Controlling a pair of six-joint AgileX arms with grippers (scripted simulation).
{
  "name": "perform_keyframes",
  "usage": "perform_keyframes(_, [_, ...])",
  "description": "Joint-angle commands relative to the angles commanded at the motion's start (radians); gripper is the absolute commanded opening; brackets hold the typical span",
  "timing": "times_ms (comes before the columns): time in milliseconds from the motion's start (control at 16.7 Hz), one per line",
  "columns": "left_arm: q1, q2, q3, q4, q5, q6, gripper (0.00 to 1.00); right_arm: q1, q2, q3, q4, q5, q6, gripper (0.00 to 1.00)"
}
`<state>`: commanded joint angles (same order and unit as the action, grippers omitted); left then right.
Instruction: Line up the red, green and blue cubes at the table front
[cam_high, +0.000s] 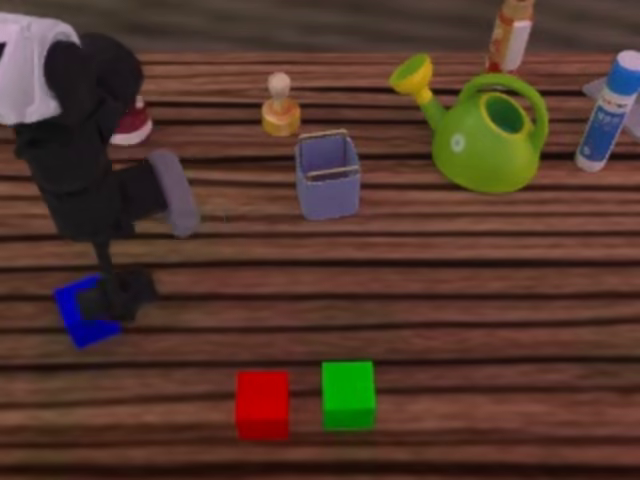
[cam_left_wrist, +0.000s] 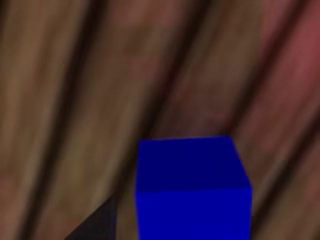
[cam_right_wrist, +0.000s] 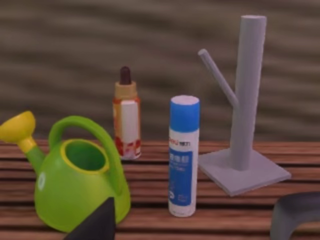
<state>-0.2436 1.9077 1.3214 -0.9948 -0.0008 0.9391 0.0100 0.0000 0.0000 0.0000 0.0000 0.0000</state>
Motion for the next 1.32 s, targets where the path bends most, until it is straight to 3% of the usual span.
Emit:
perform_keyframes(240, [0.13, -0.026, -0.037, 0.02, 0.001, 0.063, 1.0, 0.0, 0.0, 0.0, 0.0, 0.0, 0.0, 1.0])
perform_keyframes(600, [0.133, -0.015, -0.044, 0.036, 0.001, 0.064, 1.0, 0.0, 0.0, 0.0, 0.0, 0.0, 0.0, 1.0])
perform_keyframes(1080, [0.137, 0.128, -0.184, 0.326, 0.003, 0.069, 1.0, 0.0, 0.0, 0.0, 0.0, 0.0, 0.0, 1.0])
perform_keyframes(1320, [0.137, 0.145, -0.199, 0.354, 0.003, 0.07, 1.0, 0.0, 0.0, 0.0, 0.0, 0.0, 0.0, 1.0])
